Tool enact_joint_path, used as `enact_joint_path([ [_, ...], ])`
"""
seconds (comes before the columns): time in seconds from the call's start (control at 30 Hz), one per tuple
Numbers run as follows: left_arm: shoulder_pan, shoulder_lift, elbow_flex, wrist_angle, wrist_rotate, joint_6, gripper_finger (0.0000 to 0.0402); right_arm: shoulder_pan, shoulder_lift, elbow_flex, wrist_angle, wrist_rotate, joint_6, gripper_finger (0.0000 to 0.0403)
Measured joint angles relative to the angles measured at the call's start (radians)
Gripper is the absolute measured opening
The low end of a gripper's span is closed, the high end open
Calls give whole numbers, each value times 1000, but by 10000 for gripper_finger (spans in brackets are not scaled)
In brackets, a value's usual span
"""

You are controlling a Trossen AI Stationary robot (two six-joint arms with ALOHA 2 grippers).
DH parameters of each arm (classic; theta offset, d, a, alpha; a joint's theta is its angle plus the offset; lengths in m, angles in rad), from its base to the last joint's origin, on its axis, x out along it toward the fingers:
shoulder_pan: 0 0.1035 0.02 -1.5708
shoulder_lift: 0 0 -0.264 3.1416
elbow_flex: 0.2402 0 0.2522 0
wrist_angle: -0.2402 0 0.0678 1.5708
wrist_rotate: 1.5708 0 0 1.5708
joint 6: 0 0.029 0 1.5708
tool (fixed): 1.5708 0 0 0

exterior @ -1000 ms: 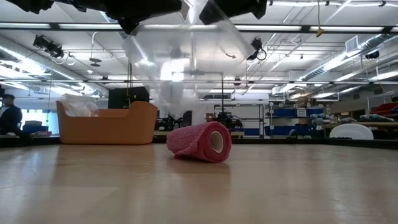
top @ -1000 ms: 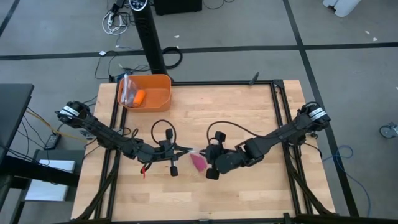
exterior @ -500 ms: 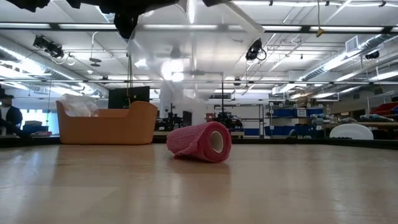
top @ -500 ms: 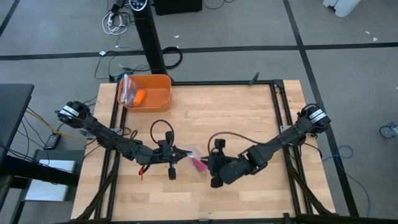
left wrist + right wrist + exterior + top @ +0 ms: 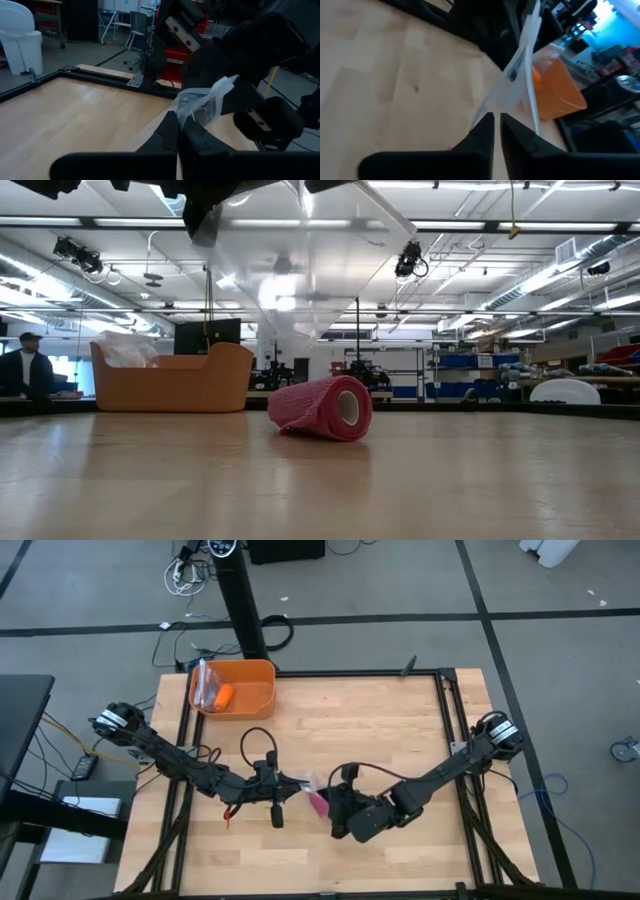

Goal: Roll bandage
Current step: Open the transparent zip bag

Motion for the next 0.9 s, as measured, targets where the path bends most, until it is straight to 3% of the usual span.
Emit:
enact_joint_path([
  [0.3,0,0,0,2,22,-15,1,-56,-2,0,-6,-44,127,115],
  [0.4,-3,0,0,-1,34,-16,1,-65,-2,0,-22,-38,116,98],
  [0.53,-5,0,0,0,35,-3,1,-62,-3,0,-14,-105,104,25],
  [0.6,-5,0,0,1,34,-1,1,-58,-3,0,0,-130,98,9],
  [0.7,-5,0,0,-4,28,0,0,-55,-3,0,48,-172,131,28],
  [0.9,-5,9,0,-5,12,1,1,-80,-3,0,49,-153,211,87],
])
